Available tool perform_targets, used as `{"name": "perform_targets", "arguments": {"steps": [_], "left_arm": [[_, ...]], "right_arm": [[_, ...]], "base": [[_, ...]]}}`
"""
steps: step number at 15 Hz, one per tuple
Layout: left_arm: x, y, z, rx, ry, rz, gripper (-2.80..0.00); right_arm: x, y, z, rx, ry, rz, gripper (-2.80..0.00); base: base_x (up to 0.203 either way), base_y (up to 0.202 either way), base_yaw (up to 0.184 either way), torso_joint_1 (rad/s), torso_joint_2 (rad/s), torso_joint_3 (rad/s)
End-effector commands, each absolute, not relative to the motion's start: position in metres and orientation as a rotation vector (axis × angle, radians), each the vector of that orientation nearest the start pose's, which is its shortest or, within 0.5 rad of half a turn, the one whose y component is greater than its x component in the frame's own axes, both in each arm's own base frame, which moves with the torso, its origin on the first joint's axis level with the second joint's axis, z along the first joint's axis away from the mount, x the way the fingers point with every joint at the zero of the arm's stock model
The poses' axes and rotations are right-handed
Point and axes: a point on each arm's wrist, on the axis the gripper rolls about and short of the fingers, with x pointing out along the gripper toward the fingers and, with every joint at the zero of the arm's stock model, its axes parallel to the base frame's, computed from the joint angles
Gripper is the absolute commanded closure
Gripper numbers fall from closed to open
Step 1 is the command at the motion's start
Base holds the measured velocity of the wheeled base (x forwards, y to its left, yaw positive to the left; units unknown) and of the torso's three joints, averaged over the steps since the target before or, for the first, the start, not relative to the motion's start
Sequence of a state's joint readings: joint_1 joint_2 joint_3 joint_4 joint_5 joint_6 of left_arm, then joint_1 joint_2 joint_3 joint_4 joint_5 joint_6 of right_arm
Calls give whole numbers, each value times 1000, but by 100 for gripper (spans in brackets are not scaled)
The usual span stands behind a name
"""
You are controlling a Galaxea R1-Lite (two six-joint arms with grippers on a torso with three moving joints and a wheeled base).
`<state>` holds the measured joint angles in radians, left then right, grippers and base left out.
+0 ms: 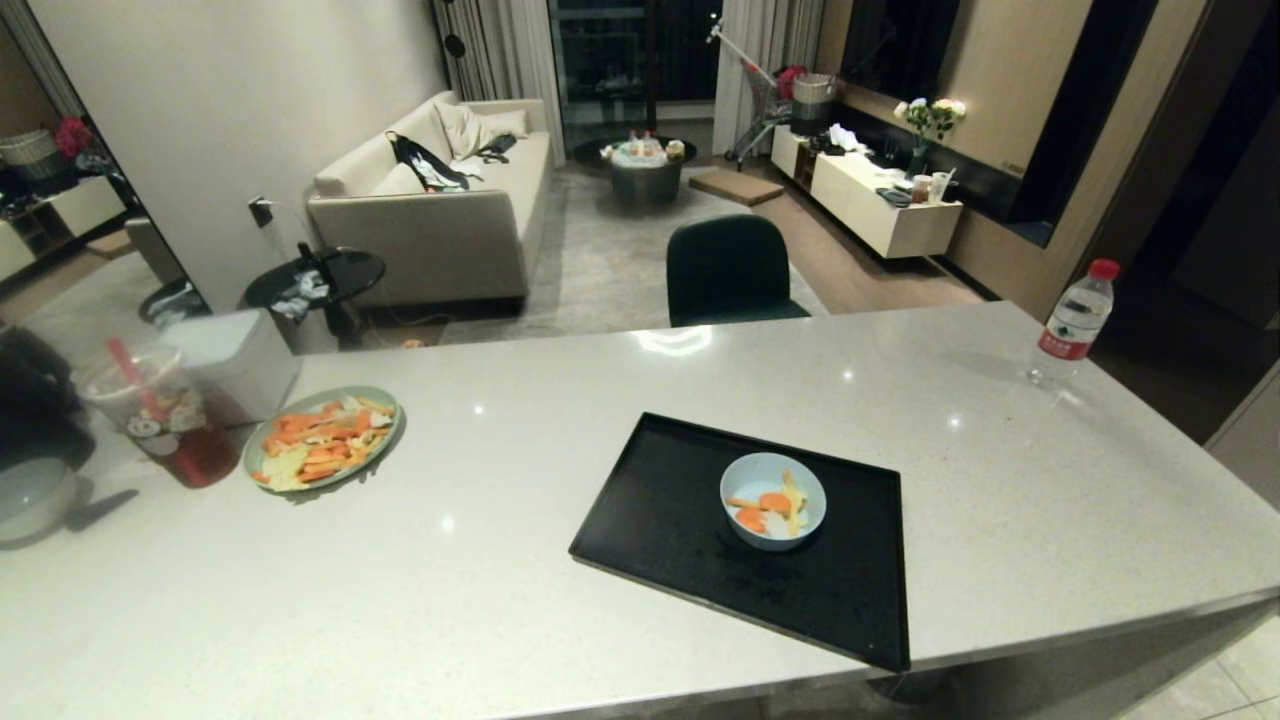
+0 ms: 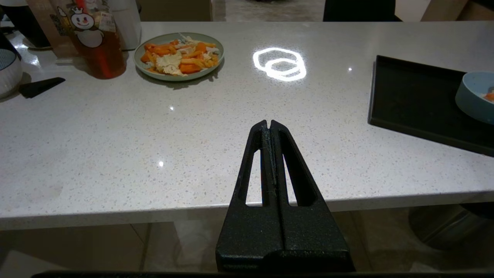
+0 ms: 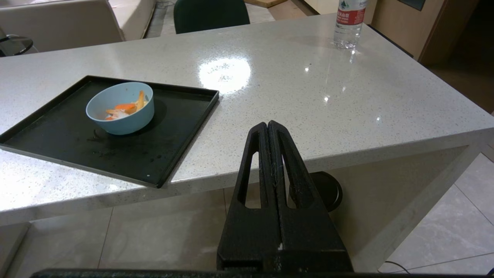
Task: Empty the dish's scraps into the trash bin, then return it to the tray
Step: Pick up the bowl with leftover food
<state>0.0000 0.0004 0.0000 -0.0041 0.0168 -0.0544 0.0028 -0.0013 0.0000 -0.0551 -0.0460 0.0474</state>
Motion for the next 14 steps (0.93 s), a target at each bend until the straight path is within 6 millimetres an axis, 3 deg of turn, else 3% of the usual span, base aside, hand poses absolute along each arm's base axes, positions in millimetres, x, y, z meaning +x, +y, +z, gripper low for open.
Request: {"name": "perform_targets", "arguments": {"steps": [1,7,10,14], "left_arm": [[-23,0,76,-55,-4,17,0],[-23,0,76,-55,-4,17,0],[-23,0,76,-55,-4,17,0],[-23,0,76,-55,-4,17,0]], "right_arm": [[-23,-1,81,50,-56,-42,0],[-25,-1,86,-53,-57,-25,0],[-25,0,126,-52,-49,-14,0],[7,1,196,-52,34,34,0]], "base": [[0,0,0,0,0,0],[0,0,0,0,0,0],[0,0,0,0,0,0],[0,0,0,0,0,0]]}}
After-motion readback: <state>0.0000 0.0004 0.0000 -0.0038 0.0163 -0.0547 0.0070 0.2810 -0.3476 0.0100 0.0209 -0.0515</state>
